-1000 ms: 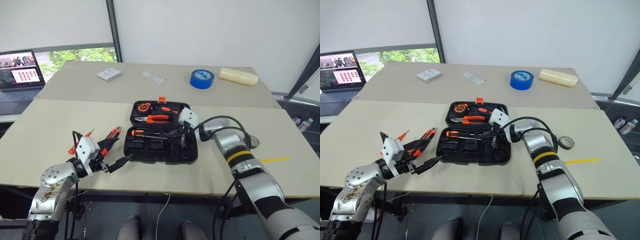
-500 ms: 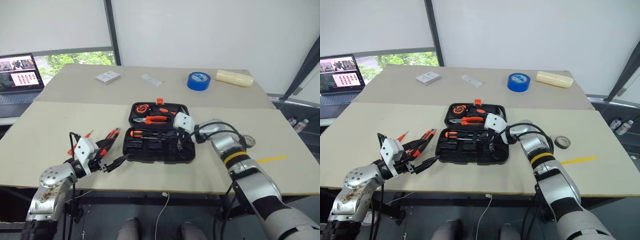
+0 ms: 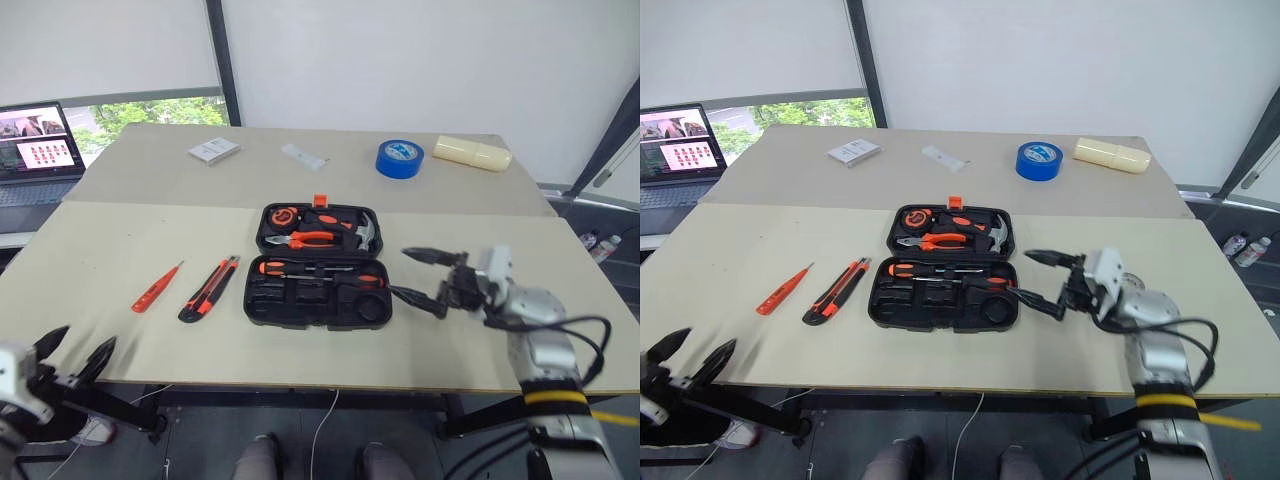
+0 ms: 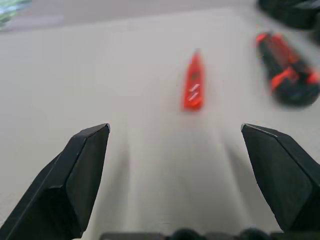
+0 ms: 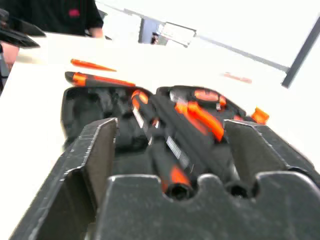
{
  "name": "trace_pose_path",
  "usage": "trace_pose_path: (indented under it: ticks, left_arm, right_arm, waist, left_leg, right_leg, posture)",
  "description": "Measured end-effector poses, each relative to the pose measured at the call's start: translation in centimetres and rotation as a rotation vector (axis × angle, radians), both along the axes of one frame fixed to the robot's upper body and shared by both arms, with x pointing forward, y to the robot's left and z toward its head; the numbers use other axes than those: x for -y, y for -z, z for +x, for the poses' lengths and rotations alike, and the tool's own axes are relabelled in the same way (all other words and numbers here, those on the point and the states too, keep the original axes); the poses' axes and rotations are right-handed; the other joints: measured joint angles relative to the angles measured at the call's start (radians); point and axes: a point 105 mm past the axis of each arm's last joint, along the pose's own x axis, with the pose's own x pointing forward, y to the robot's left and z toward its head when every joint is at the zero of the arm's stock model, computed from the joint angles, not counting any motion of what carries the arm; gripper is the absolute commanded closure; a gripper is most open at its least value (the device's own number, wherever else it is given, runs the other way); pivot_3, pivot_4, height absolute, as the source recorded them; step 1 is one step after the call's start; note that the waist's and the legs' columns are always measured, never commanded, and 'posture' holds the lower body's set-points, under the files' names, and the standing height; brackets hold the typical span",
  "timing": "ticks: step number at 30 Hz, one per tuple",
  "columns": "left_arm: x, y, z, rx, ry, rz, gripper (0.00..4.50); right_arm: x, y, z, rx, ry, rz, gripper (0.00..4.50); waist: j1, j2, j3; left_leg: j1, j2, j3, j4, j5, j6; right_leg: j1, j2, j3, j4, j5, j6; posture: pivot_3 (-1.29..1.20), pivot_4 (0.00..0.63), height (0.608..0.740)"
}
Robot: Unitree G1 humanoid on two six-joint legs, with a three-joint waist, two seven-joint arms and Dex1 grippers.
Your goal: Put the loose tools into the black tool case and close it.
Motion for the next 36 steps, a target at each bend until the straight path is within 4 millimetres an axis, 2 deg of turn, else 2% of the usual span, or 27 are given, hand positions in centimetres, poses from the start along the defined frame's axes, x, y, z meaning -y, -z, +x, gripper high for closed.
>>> trace_pose_path:
  ticks: [1, 3, 7, 10, 14, 17, 20, 23, 25, 26, 27, 29, 30, 32, 34, 36]
  left_arm:
    - [-0.2, 0.4, -0.3, -0.016, -0.008, -0.011, 0.00]
    - [-0.3, 0.5, -0.4, -0.021, -0.012, -0.026, 0.00]
    - [-0.2, -0.9, 0.9, -0.030, 0.030, -0.013, 0.00]
    - [0.4, -3.1, 4.1, -0.044, 0.072, -0.003, 0.00]
    - [1.8, -4.9, 8.6, -0.099, 0.086, -0.023, 0.00]
    - [3.5, -4.0, 11.0, -0.218, 0.135, -0.006, 0.00]
    - [4.3, -2.3, 12.4, -0.324, 0.149, 0.000, 0.00]
    - [4.3, -2.1, 13.6, -0.361, 0.133, 0.036, 0.77]
    - [4.0, -2.1, 13.8, -0.366, 0.114, 0.041, 1.59]
    - [3.9, -2.0, 13.9, -0.365, 0.114, 0.040, 1.83]
    - [4.1, -2.0, 14.0, -0.360, 0.121, 0.037, 2.33]
    - [4.4, -1.9, 14.2, -0.342, 0.133, 0.024, 2.90]
    - [4.5, -1.8, 14.3, -0.329, 0.140, 0.016, 3.41]
    - [4.6, -1.7, 14.4, -0.307, 0.151, 0.013, 4.02]
    - [5.1, -2.0, 14.5, -0.234, 0.200, -0.005, 4.03]
    - [6.4, -3.8, 14.8, -0.110, 0.303, -0.010, 4.03]
  right_arm:
    - [0.8, 0.5, -0.7, -0.006, 0.014, -0.017, 0.02]
    - [1.3, 0.5, -1.3, -0.002, 0.039, -0.001, 0.02]
    - [1.0, -1.1, -2.2, 0.062, 0.044, 0.016, 0.02]
    - [-0.2, -3.5, -2.8, 0.111, 0.003, 0.024, 0.02]
    - [-2.4, -6.5, -3.1, 0.153, -0.085, 0.008, 0.02]
    - [-3.7, -7.3, -3.2, 0.139, -0.139, -0.011, 0.02]
    - [-4.2, -6.9, -3.1, 0.100, -0.159, -0.024, 0.02]
    - [-4.5, -6.9, -3.1, 0.086, -0.171, -0.031, 0.00]
    - [-4.4, -6.9, -3.0, 0.079, -0.166, -0.042, 0.00]
    - [-4.4, -6.9, -3.0, 0.074, -0.162, -0.045, 0.00]
    - [-4.3, -6.9, -3.1, 0.071, -0.158, -0.051, 0.00]
    - [-4.0, -6.7, -3.3, 0.065, -0.147, -0.061, 0.00]
    - [-3.9, -6.5, -3.4, 0.055, -0.143, -0.066, 0.00]
    - [-3.6, -6.3, -3.6, 0.044, -0.134, -0.070, 0.00]
    - [-3.2, -6.1, -3.8, 0.035, -0.118, -0.076, 0.00]
    - [-2.7, -6.3, -3.9, 0.036, -0.104, -0.087, 0.00]
  waist:
    - [0.004, 0.000, 0.000]
    - [0.006, -0.001, 0.000]
    - [0.005, -0.001, 0.000]
    - [0.012, -0.001, 0.000]
    - [0.018, -0.001, 0.000]
    - [0.019, -0.002, -0.001]
    - [0.017, -0.003, 0.000]
    - [0.020, -0.003, 0.000]
    - [0.020, -0.003, 0.000]
    - [0.019, -0.003, 0.000]
    - [0.020, -0.003, 0.000]
    - [0.020, -0.003, 0.000]
    - [0.022, -0.003, 0.000]
    - [0.024, -0.003, 0.000]
    - [0.026, -0.004, 0.001]
    - [0.028, -0.008, 0.003]
  left_leg:
    - [0.000, 0.000, 0.001, 0.001, 0.000, -0.001]
    - [0.000, 0.002, 0.002, 0.003, -0.001, -0.001]
    - [0.000, 0.005, 0.005, 0.003, -0.001, -0.001]
    - [0.000, 0.006, 0.006, 0.003, -0.001, -0.002]
    - [-0.001, 0.006, 0.008, 0.003, 0.000, -0.002]
    - [-0.002, 0.005, 0.009, 0.003, 0.000, -0.001]
    - [-0.005, 0.006, 0.009, 0.003, 0.003, 0.005]
    - [-0.005, 0.008, 0.008, 0.002, 0.003, 0.005]
    - [-0.005, 0.008, 0.008, 0.001, 0.003, 0.004]
    - [-0.005, 0.008, 0.008, 0.002, 0.003, 0.004]
    - [-0.005, 0.008, 0.008, 0.002, 0.003, 0.004]
    - [-0.005, 0.008, 0.008, 0.003, 0.003, 0.004]
    - [-0.005, 0.008, 0.008, 0.004, 0.003, 0.004]
    - [-0.005, 0.008, 0.008, 0.005, 0.000, -0.002]
    - [-0.005, 0.008, 0.008, 0.005, 0.000, -0.002]
    - [-0.005, 0.009, 0.008, 0.005, 0.000, -0.003]
  right_leg:
    - [-0.002, -0.001, -0.001, 0.000, 0.000, 0.001]
    - [-0.002, -0.001, -0.001, 0.000, 0.001, 0.000]
    - [-0.005, -0.001, -0.002, 0.000, 0.003, -0.002]
    - [-0.007, -0.001, -0.002, 0.001, 0.004, -0.002]
    - [-0.009, -0.001, -0.001, 0.002, 0.006, -0.001]
    - [-0.009, 0.000, 0.000, 0.001, 0.010, 0.003]
    - [-0.008, 0.003, 0.001, 0.003, 0.010, 0.001]
    - [-0.010, 0.006, 0.002, 0.005, 0.008, 0.000]
    - [-0.010, 0.007, 0.002, 0.005, 0.008, -0.001]
    - [-0.010, 0.006, 0.002, 0.005, 0.008, -0.001]
    - [-0.010, 0.006, 0.002, 0.005, 0.008, -0.001]
    - [-0.009, 0.006, 0.002, 0.005, 0.008, -0.001]
    - [-0.009, 0.006, 0.002, 0.005, 0.008, 0.000]
    - [-0.009, 0.006, 0.002, 0.005, 0.009, 0.000]
    - [-0.009, 0.006, 0.002, 0.005, 0.010, 0.001]
    - [-0.009, 0.006, 0.002, 0.005, 0.011, 0.000]
  posture:
    - [0.00, 0.150, 0.740]
    - [0.00, 0.150, 0.740]
    - [0.00, 0.150, 0.740]
    - [0.00, 0.150, 0.740]
    - [0.00, 0.150, 0.740]
    - [0.00, 0.150, 0.740]
    - [0.00, 0.150, 0.740]
    - [0.00, 0.150, 0.740]
    - [0.00, 0.150, 0.740]
    - [0.00, 0.150, 0.740]
    - [0.00, 0.150, 0.740]
    - [0.00, 0.150, 0.740]
    - [0.00, 0.150, 0.740]
    - [0.00, 0.150, 0.740]
    - [0.00, 0.150, 0.740]
    - [0.00, 0.150, 0.740]
